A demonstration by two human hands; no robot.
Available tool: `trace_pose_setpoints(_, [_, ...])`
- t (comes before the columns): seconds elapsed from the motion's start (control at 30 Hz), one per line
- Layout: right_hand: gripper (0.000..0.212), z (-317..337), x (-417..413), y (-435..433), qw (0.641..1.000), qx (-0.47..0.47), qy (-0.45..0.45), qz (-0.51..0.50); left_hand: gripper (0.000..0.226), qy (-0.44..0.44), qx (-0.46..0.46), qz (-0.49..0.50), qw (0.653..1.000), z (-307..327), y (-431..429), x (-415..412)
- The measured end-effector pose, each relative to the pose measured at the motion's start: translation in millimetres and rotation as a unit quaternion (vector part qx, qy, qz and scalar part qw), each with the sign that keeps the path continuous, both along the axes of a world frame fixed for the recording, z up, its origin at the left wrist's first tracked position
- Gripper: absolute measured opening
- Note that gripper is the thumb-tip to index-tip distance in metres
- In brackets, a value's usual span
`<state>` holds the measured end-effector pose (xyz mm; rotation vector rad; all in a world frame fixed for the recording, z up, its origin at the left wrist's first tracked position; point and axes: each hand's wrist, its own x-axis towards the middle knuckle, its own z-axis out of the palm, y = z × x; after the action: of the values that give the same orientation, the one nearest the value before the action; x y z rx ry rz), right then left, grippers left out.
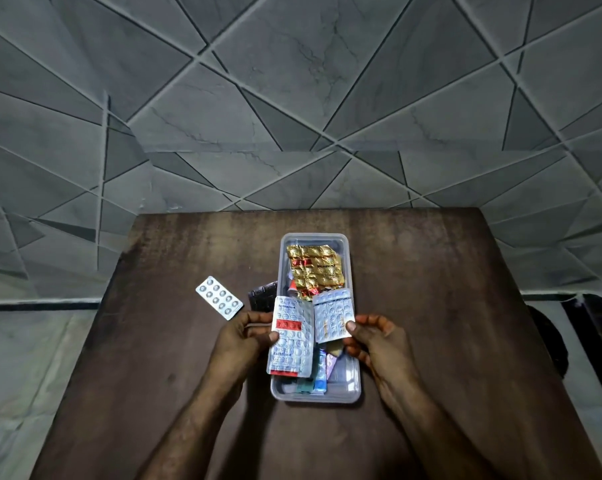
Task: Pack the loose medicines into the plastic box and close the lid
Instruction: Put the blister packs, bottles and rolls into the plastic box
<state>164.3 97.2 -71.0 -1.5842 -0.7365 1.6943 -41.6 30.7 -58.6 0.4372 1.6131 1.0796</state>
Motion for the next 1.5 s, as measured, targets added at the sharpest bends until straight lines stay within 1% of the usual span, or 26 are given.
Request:
trace_pose_setpoints(0.07, [0.011, -3.4, -0.8, -4.6, 1.0, -0.003, -0.013, 0.004, 0.022, 0.008, -0.012, -0.007, 1.0, -4.2, -0.7, 3.5])
trace_pose_setpoints(0.17, [0.009, -8.0, -4.2, -6.1, 0.999, 0.003, -0.047, 0.019, 0.022, 0.045, -0.026, -0.017, 0.999, -11.7, -2.0, 6.3])
trace_pose_setpoints(0.27, [0.007, -8.7, -11.0, -7.8, 0.994, 0.022, -0.098, 0.05, 0.024, 0.12, -0.031, -0.049, 0.991, -14.7, -4.0, 9.4])
trace_pose_setpoints(0.33, [0.009, -6.8, -13.9, -11.5, 0.984, 0.054, -0.154, 0.072, 0.025, 0.17, -0.03, -0.069, 0.983, -13.7, -4.4, 11.3])
trace_pose_setpoints(0.43, [0.012, -8.1, -12.5, -17.1, 0.959, 0.102, -0.237, 0.116, 0.022, 0.269, -0.031, -0.111, 0.956, -7.4, -3.0, 14.2])
trace_pose_setpoints(0.5, [0.007, -8.2, -8.2, -19.4, 0.942, 0.127, -0.28, 0.135, 0.024, 0.334, -0.032, -0.14, 0.932, -1.7, -2.0, 15.7])
trace_pose_setpoints(0.57, [0.023, -11.9, -3.3, -19.8, 0.923, 0.147, -0.321, 0.151, 0.028, 0.364, -0.032, -0.159, 0.917, 1.3, -1.0, 16.2])
trace_pose_setpoints(0.77, [0.032, 2.4, -3.2, -18.4, 0.867, 0.197, -0.418, 0.188, 0.025, 0.41, -0.006, -0.205, 0.889, 0.3, -1.3, 17.0])
trace_pose_setpoints(0.87, [0.033, 1.5, -3.6, -18.6, 0.852, 0.204, -0.438, 0.201, 0.019, 0.435, 0.011, -0.201, 0.878, 2.2, -0.3, 18.3])
trace_pose_setpoints(0.9, [0.033, 1.3, -3.7, -18.9, 0.852, 0.203, -0.439, 0.201, 0.018, 0.432, 0.011, -0.186, 0.882, 3.3, 1.1, 16.7])
trace_pose_setpoints(1.0, [0.03, 0.0, -3.7, -18.4, 0.851, 0.201, -0.443, 0.197, 0.016, 0.392, -0.014, -0.12, 0.912, 1.5, 9.3, 2.8])
trace_pose_setpoints(1.07, [0.028, -0.7, -3.9, -17.9, 0.855, 0.198, -0.437, 0.195, 0.018, 0.393, -0.042, -0.11, 0.912, -5.8, 16.5, -11.1])
trace_pose_setpoints(1.13, [0.027, -1.3, -4.7, -16.6, 0.857, 0.2, -0.433, 0.194, 0.027, 0.409, -0.064, -0.143, 0.899, -16.0, 26.4, -23.6])
trace_pose_setpoints(1.23, [0.028, -0.8, -7.3, -14.4, 0.854, 0.21, -0.431, 0.201, 0.042, 0.441, -0.085, -0.223, 0.865, -31.8, 43.3, -35.5])
trace_pose_setpoints(1.37, [0.032, -1.8, -12.1, -11.6, 0.84, 0.246, -0.426, 0.232, 0.042, 0.462, -0.069, -0.298, 0.832, -45.4, 61.4, -37.0])
trace_pose_setpoints(1.43, [0.037, -0.7, -13.7, -9.7, 0.82, 0.261, -0.435, 0.265, 0.049, 0.468, -0.058, -0.316, 0.823, -47.9, 66.5, -34.0])
trace_pose_setpoints(1.5, [0.041, 0.5, -15.8, -7.2, 0.785, 0.264, -0.46, 0.322, 0.055, 0.486, -0.058, -0.329, 0.808, -50.6, 69.6, -32.6])
